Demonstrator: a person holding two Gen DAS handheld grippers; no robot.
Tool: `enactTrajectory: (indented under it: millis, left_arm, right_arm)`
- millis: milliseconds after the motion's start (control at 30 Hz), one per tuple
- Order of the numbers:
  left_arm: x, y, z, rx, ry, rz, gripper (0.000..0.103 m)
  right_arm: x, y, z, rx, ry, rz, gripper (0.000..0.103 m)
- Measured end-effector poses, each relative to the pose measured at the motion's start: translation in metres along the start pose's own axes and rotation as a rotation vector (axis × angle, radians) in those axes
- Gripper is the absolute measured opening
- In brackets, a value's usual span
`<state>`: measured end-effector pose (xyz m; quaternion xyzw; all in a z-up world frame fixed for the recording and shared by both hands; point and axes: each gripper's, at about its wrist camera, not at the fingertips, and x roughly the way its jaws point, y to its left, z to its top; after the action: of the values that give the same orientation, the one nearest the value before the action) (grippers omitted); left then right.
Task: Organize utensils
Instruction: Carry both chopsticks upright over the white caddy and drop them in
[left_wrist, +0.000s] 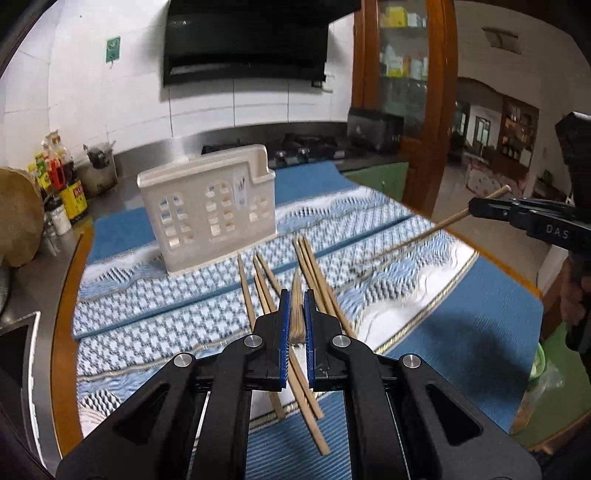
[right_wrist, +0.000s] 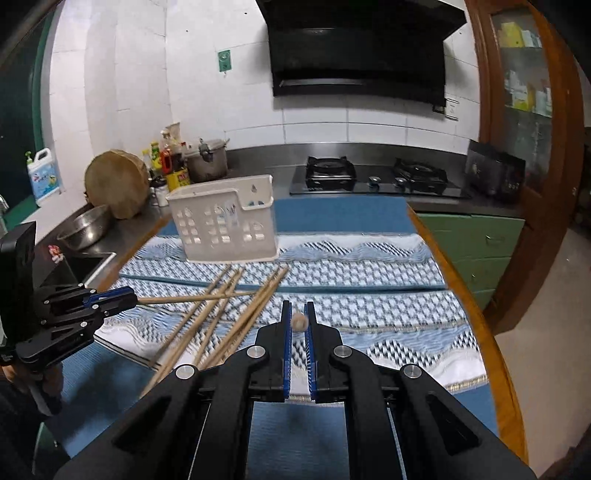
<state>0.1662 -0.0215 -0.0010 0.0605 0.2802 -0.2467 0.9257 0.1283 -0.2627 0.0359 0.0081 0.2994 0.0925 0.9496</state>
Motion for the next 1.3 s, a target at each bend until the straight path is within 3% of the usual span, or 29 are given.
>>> enactTrajectory:
  millis: [333, 600, 767, 1100, 1300]
  left_arm:
    - [-0.011, 0.005, 0.034, -0.009, -0.038, 0.017, 0.006]
    - [-0.02, 0.024, 0.082, -0.028, -0.067, 0.036, 0.006]
    - [-0.029, 0.035, 0.108, -0.035, -0.091, 0.064, 0.006]
    - [-0.058, 0.064, 0.192, -0.017, -0.251, 0.172, 0.006]
    - [-0.046, 0.091, 0.237, -0.038, -0.325, 0.252, 0.006]
  right_arm:
    - [0.004, 0.011, 0.059, -0.091, 0.01, 0.073, 0.007]
    - [0.009, 0.028, 0.143, -0.152, -0.004, 0.12, 0.007]
    - [0.025, 0.044, 0.186, -0.192, -0.018, 0.099, 0.007]
    - [0.102, 0.066, 0.206, -0.231, 0.081, 0.082, 0.007]
    - [0.137, 0.064, 0.198, -0.23, 0.129, 0.082, 0.007]
